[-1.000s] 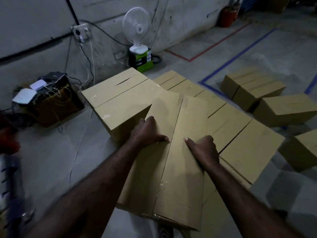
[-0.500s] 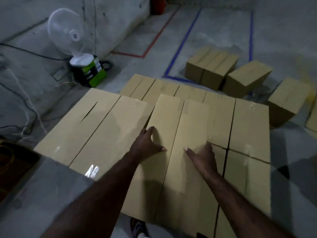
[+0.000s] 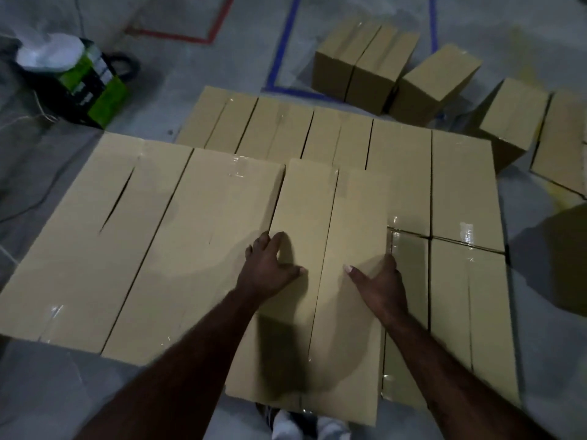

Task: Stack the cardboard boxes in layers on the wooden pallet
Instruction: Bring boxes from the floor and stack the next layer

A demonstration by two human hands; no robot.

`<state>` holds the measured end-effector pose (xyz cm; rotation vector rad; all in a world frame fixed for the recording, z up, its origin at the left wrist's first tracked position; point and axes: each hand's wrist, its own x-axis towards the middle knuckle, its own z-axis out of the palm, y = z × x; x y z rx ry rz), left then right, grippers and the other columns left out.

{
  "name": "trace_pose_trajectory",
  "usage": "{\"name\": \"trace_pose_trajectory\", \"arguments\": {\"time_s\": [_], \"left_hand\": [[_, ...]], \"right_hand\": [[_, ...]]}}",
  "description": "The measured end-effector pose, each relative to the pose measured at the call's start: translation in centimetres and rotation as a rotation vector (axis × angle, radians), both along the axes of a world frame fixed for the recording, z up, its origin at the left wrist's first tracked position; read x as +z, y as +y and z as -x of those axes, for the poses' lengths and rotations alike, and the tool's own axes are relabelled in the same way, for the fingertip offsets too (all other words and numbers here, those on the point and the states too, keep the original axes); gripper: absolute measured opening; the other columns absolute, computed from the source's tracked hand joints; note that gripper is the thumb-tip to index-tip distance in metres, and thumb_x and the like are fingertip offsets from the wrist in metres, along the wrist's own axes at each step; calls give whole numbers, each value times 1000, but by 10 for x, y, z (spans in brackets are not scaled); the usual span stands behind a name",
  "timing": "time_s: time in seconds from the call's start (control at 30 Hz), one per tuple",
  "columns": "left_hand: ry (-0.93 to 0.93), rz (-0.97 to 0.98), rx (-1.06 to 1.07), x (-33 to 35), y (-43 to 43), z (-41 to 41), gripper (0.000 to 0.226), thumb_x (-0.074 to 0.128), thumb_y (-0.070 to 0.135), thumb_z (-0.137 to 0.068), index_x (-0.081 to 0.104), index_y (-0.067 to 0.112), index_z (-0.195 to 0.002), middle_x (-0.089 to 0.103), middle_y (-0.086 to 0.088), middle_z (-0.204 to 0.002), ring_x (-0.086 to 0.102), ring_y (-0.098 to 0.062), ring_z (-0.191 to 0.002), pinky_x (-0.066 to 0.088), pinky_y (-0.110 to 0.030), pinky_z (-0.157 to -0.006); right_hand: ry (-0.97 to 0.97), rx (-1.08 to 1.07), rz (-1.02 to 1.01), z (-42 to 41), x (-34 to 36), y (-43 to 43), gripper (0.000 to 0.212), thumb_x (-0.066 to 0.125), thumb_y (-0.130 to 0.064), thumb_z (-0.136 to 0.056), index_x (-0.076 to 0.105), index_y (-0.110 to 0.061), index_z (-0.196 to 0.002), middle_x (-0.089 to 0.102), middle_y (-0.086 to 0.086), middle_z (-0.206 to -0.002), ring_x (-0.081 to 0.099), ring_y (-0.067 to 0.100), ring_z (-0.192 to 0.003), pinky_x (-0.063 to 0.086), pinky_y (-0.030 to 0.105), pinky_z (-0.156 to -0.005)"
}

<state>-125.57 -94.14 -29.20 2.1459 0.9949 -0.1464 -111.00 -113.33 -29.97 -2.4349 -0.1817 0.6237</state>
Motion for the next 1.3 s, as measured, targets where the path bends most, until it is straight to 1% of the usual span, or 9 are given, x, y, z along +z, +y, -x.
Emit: {"name": "trace_pose_trajectory", "arguments": {"time_s": [0.27, 0.43, 0.5, 0.7, 0.83, 0.93, 1.03, 1.17, 1.3], "left_hand": [[-37, -147, -141, -33, 2, 15, 88, 64, 58, -86, 24, 20, -154, 15, -10, -159, 17, -32, -142, 25, -50, -118], [70, -271, -285, -53, -1, 21, 96, 43, 68, -90, 4, 13, -159, -11, -12, -165, -12, -31, -151, -11, -42, -121], [76, -294, -304, -57, -1, 24, 97, 39, 69, -92, -3, 12, -158, -20, -12, -164, -20, -29, -150, -17, -39, -118], [132, -347, -423, -59, 6, 30, 99, 21, 74, -90, -7, 9, -157, -22, -15, -163, -22, -29, -150, -15, -41, -120], [133, -382, -477, -62, 3, 53, 93, 20, 70, -93, 7, 6, -158, -9, -16, -165, -12, -30, -152, -12, -43, -122], [86, -406, -496, -62, -13, 84, 92, 24, 72, -95, 26, 1, -154, 9, -21, -164, 6, -36, -152, 6, -52, -122], [11, -396, -597, -59, -25, 124, 108, 34, 85, -85, 36, -2, -150, 21, -22, -161, 15, -38, -151, 19, -57, -119], [13, -416, -763, -58, -25, 171, 127, 41, 94, -72, 28, -3, -152, 15, -23, -162, 10, -39, -151, 15, -58, -120], [104, -425, -808, -61, -21, 182, 128, 44, 92, -69, 23, -3, -154, 12, -22, -163, 7, -38, -152, 8, -53, -122]], "right_hand": [[6, -27, -5, 1, -33, 9, 97, 82, -57, -71, 37, -13, -144, 57, 16, -133, 56, 36, -119, 52, 45, -96], [1, -10, 48, 0, -46, 13, 95, 79, -58, -75, 34, -12, -144, 54, 19, -133, 55, 39, -119, 52, 48, -94], [-11, 12, 55, 2, -48, 12, 96, 76, -60, -76, 32, -12, -146, 52, 19, -136, 54, 40, -121, 51, 49, -96], [22, 72, 110, 0, -46, 9, 103, 70, -63, -81, 18, -11, -154, 44, 22, -146, 49, 42, -128, 48, 50, -101], [14, 163, 255, 15, -40, 20, 116, 64, -69, -82, -3, -14, -159, 9, 22, -162, 23, 43, -145, 35, 55, -112], [-125, 304, 430, 37, -41, 29, 106, 45, -75, -88, -7, -16, -159, -12, 29, -162, -3, 47, -149, 19, 65, -114], [-182, 347, 491, 53, -46, 35, 101, 38, -73, -91, -2, -10, -159, -13, 30, -161, -10, 50, -148, 9, 69, -116], [-222, 375, 494, 57, -46, 37, 96, 40, -72, -91, 8, -11, -158, -6, 27, -163, -1, 51, -148, 20, 70, -110], [-249, 204, 360, 52, -50, 22, 92, 52, -66, -90, 17, -15, -157, -2, 26, -163, 13, 47, -147, 40, 65, -99]]}}
